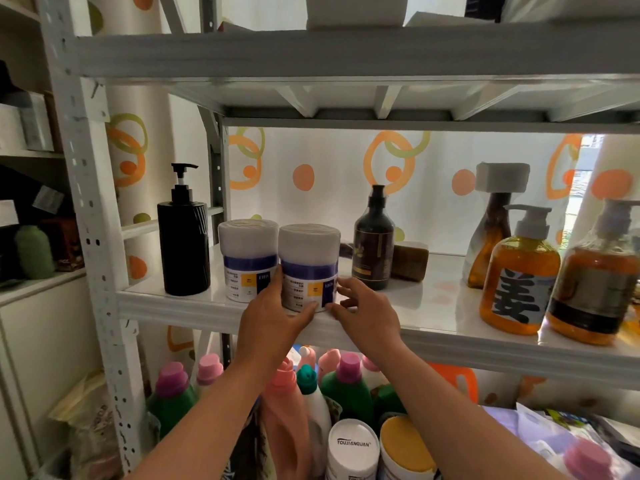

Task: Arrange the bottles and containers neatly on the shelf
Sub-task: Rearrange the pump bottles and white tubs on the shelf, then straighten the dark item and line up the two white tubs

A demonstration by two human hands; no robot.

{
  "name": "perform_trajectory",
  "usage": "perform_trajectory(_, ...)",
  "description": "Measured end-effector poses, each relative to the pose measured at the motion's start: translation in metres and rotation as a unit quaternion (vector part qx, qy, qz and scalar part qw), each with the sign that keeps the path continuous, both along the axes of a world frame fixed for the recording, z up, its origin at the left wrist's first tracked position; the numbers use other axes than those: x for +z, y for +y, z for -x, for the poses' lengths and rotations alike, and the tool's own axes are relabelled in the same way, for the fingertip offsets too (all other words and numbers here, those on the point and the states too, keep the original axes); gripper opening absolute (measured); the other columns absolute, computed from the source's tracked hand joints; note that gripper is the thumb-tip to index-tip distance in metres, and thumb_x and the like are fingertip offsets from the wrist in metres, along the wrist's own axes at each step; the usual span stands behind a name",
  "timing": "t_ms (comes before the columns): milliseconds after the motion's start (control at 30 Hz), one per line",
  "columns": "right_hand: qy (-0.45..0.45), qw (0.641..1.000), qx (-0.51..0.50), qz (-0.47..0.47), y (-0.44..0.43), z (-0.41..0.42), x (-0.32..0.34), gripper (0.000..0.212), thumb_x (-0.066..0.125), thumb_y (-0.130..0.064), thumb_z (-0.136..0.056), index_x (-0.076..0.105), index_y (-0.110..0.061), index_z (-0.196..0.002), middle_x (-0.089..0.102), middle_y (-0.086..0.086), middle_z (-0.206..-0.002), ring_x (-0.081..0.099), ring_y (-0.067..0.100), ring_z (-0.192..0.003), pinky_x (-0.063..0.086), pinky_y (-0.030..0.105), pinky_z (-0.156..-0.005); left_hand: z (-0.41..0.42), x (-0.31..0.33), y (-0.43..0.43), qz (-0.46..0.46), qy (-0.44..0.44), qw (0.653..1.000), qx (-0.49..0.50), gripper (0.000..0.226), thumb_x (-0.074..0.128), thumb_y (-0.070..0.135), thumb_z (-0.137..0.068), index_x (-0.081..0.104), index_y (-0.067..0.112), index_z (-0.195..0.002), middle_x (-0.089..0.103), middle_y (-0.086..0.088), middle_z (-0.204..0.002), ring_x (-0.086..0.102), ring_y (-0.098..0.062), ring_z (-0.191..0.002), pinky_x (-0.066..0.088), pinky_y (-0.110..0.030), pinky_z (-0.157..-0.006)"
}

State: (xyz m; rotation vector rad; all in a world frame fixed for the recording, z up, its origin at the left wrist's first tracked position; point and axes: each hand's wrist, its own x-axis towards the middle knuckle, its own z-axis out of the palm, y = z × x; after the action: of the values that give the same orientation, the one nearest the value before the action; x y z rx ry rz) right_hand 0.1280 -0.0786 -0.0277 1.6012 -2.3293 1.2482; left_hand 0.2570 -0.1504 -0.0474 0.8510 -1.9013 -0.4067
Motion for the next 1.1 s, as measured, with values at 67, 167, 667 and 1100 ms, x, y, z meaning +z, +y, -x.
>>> perform_trajectory(67, -0.006, 1.000, 0.003, 0.001, 0.000, 0.000, 0.000, 0.047, 0.064, -0.031, -0.085, 0.047, -0.028, -0.129, 0.061, -0.005, -0.127, 0.063, 0.011, -0.104, 0.053, 0.033, -0.088, 0.002, -0.001, 0.000, 0.013, 0.012, 1.000, 0.003, 0.083, 0.070, 0.041, -0.078, 0.025, 0.025, -0.146, 0.052, 0.000, -0.137, 0.050, -0.016, -0.124, 0.042, -0.031, -0.100)
perform_trajectory(167, -0.019, 1.000, 0.009, 0.007, 0.001, 0.000, 0.000, 0.048, 0.063, -0.029, -0.086, 0.046, -0.027, -0.132, 0.061, -0.003, -0.127, 0.063, 0.012, -0.105, 0.053, 0.033, -0.090, 0.005, -0.005, 0.003, 0.025, 0.026, 0.999, 0.000, 0.089, 0.071, 0.035, -0.079, 0.016, 0.025, -0.149, 0.045, 0.000, -0.143, 0.044, -0.017, -0.130, 0.036, -0.028, -0.103)
perform_trajectory(667, -0.067, 0.983, -0.095, 0.145, 0.015, 0.048, 0.019, 0.045, 0.070, -0.027, -0.080, 0.048, -0.017, -0.118, 0.056, 0.003, -0.109, 0.051, 0.012, -0.094, 0.042, 0.021, -0.077, 0.097, 0.030, 0.042, -0.060, 0.136, 0.976, -0.161, 0.044, 0.053, 0.029, -0.093, 0.042, 0.027, -0.135, 0.052, 0.004, -0.135, 0.051, -0.013, -0.122, 0.044, -0.027, -0.098)
perform_trajectory(1100, -0.164, 0.985, -0.002, 0.055, -0.002, 0.089, 0.034, 0.080, 0.076, -0.034, -0.073, 0.029, -0.023, -0.135, 0.058, 0.006, -0.118, 0.059, 0.022, -0.106, 0.045, 0.028, -0.081, 0.145, 0.044, -0.002, -0.284, 0.114, 0.943, -0.128, 0.082, 0.057, 0.049, -0.086, 0.010, 0.026, -0.149, 0.030, -0.007, -0.153, 0.029, -0.029, -0.139, 0.028, -0.050, -0.112)
